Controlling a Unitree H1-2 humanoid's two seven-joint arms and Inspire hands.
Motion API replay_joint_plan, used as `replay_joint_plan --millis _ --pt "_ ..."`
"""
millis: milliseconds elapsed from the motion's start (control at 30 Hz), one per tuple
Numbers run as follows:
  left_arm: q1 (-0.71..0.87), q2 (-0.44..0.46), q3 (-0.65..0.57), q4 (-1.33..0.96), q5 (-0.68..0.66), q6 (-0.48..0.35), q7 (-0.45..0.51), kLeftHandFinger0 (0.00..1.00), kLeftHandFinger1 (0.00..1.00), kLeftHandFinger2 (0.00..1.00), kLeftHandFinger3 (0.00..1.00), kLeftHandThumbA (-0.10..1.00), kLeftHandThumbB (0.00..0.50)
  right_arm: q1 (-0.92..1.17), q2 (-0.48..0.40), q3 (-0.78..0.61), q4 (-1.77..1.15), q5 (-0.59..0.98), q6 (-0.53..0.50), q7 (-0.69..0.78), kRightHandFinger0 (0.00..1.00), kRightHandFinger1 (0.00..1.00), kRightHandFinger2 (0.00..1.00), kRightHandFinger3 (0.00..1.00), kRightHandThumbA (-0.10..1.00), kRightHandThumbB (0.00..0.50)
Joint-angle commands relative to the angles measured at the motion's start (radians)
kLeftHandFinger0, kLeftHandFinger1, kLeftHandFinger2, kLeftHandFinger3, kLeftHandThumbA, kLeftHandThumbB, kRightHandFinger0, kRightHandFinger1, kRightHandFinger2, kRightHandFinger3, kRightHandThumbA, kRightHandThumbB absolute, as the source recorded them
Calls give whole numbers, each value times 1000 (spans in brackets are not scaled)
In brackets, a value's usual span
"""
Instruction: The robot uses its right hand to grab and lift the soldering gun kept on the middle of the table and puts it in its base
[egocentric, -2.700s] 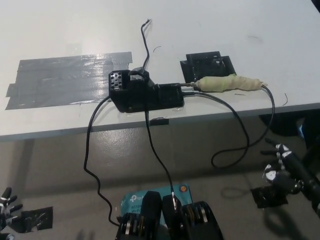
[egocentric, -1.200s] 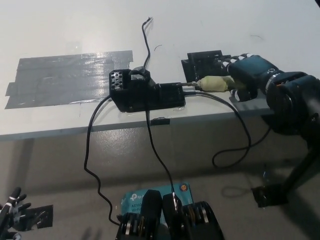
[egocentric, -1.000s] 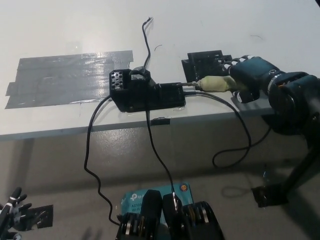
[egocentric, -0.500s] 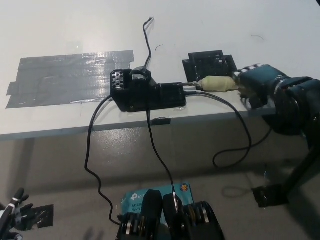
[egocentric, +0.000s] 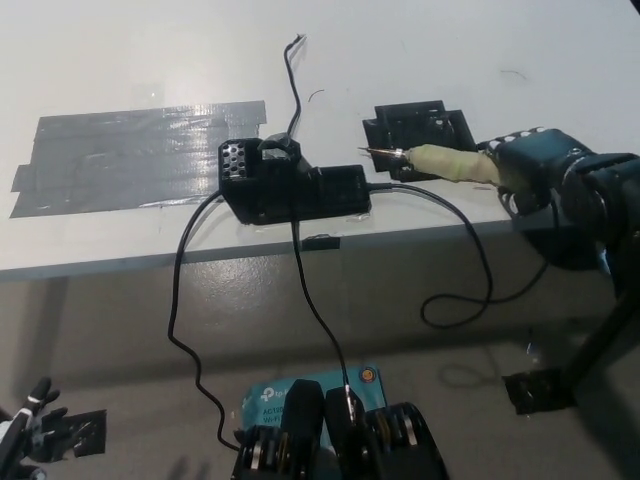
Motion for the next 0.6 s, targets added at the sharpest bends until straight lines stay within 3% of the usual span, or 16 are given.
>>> replay_joint_plan --millis 0,200,233,267,300,367,467,567 --pt "4 32 -1 -36 12 3 -14 772 873 983 1000 1000 66 -31 22 -16 -21 -25 -14 -25 1000 1000 1000 1000 336 273" --pt "22 36 -3 -48 11 -7 -21 777 877 990 1000 1000 67 -11 51 -13 -61 -47 5 -18 1000 1000 1000 1000 336 308" --pt "25 34 -1 -52 9 2 -18 804 892 1000 1000 1000 64 -14 57 -1 -51 -68 34 -3 1000 1000 1000 1000 384 343" --pt "28 35 0 -54 9 4 -18 809 894 1000 1000 1000 65 -12 58 -1 -54 -71 38 -1 1000 1000 1000 1000 387 345" --pt "29 35 1 -55 8 4 -18 812 896 1000 1000 1000 69 -14 64 -5 -34 -68 51 5 1000 1000 1000 1000 367 399" --pt "29 34 2 -51 4 0 -20 810 895 1000 1000 1000 65 -9 68 -12 -14 -72 74 7 1000 1000 1000 1000 338 452" --pt "28 37 -5 -42 7 -11 -26 813 899 1000 1000 1000 77 8 56 -3 -21 -95 105 17 1000 1000 1000 1000 361 486" --pt "29 35 -9 -44 6 -11 -29 813 901 1000 1000 1000 72 21 58 -3 13 -103 132 12 1000 1000 1000 1000 344 479"
